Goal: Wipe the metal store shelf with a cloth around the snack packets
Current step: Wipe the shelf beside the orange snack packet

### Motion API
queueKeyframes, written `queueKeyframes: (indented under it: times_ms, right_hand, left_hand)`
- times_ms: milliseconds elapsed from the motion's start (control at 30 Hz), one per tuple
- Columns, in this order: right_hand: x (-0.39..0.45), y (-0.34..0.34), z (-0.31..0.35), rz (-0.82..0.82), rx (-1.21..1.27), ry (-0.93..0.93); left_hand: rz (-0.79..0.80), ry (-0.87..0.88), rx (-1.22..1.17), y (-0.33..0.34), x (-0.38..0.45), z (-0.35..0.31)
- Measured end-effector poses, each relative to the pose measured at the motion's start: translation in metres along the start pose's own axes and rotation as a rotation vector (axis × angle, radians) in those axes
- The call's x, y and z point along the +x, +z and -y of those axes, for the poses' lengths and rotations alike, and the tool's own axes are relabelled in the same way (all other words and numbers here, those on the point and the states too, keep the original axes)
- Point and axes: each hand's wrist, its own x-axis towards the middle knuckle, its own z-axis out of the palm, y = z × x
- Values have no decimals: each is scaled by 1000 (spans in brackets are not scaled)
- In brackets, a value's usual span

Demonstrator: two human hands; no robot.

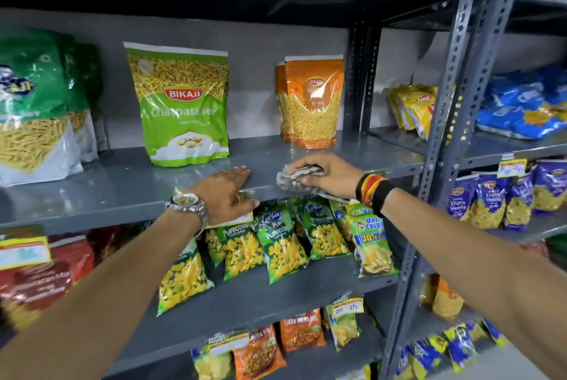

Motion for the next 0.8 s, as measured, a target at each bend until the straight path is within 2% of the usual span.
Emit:
queueKeyframes:
  times_ms: [133,300,367,433,533,633,700,800]
  right_hand:
    - [-45,23,2,1,85,12]
    - [-93,81,-71,29,59,192]
    - [-90,107,-99,44,37,232]
    - [-77,131,-122,62,11,255]
    - [-52,167,-148,96,-15,278]
    - [-25,209,-173,181,-72,250]
    - [-16,239,-189,217,-127,190]
    - [-23,274,-211,179,-287,-37]
  left_hand:
    - [-93,21,16,-4,-33,-7]
    - [-401,183,-142,48,-115,-24]
    - [-423,222,-198,85,-137,-35]
    - [-325,156,-229,126,-149,-42]
    - [-92,-41,-298,188,-151,-48]
    - [62,-181,-349,247,-140,-46]
    - [106,-224,-332,284,-130,-43]
    - [155,-284,-296,325,-114,-39]
